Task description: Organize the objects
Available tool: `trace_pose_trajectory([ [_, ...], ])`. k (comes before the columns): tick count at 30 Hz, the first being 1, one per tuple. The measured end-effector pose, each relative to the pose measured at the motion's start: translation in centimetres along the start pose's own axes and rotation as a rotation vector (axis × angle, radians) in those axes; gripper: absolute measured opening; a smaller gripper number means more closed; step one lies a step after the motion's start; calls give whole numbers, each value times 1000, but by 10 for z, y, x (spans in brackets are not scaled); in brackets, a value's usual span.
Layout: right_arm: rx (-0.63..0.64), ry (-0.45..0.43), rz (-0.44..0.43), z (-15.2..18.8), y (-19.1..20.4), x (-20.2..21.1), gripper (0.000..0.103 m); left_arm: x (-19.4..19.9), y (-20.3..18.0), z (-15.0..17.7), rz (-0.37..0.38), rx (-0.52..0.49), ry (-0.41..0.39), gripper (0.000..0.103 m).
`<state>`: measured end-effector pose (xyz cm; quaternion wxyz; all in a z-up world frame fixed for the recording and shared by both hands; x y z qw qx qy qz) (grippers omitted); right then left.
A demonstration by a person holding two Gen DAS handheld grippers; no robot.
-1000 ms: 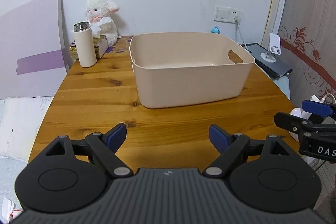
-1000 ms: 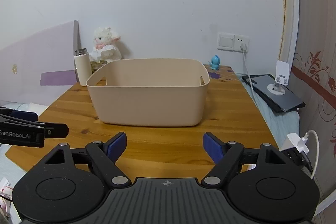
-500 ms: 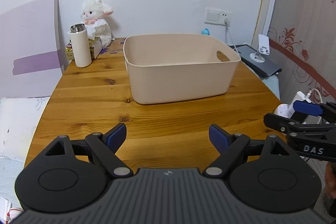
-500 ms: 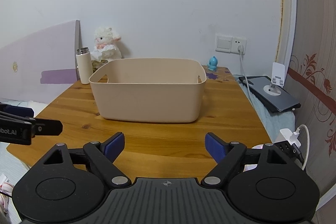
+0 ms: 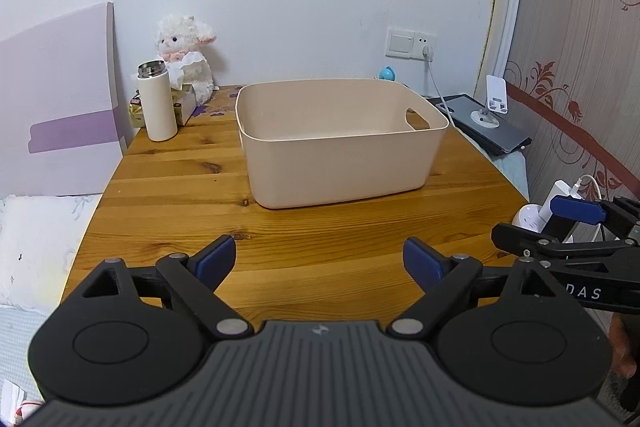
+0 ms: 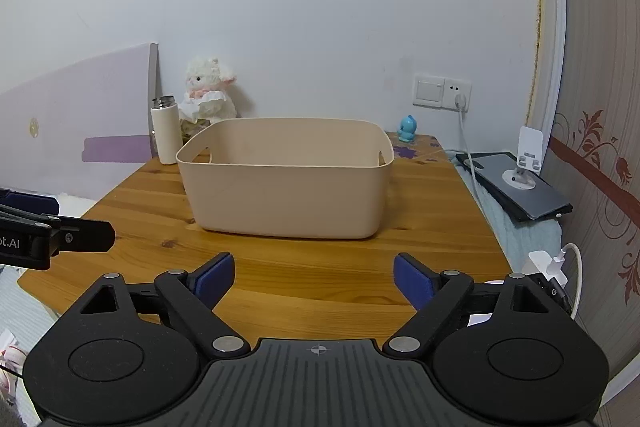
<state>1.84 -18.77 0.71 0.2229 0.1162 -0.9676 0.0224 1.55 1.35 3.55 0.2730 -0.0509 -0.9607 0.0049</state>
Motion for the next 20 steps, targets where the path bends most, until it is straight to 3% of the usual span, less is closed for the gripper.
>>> trace_pose_trajectory([
  [20, -14, 19, 7, 3, -8, -7, 92, -6, -4, 2, 11, -15, 22, 92],
])
Point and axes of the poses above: each gripper's, at about its wrist camera, not at the fingertips, and x roughly against the way its jaws point, y to its left, z to its underside, the point moved 10 cm from there along -x, roughly the way its jaws point, and after that the axes turned 4 degrees about -y, right-handed, at the moved point
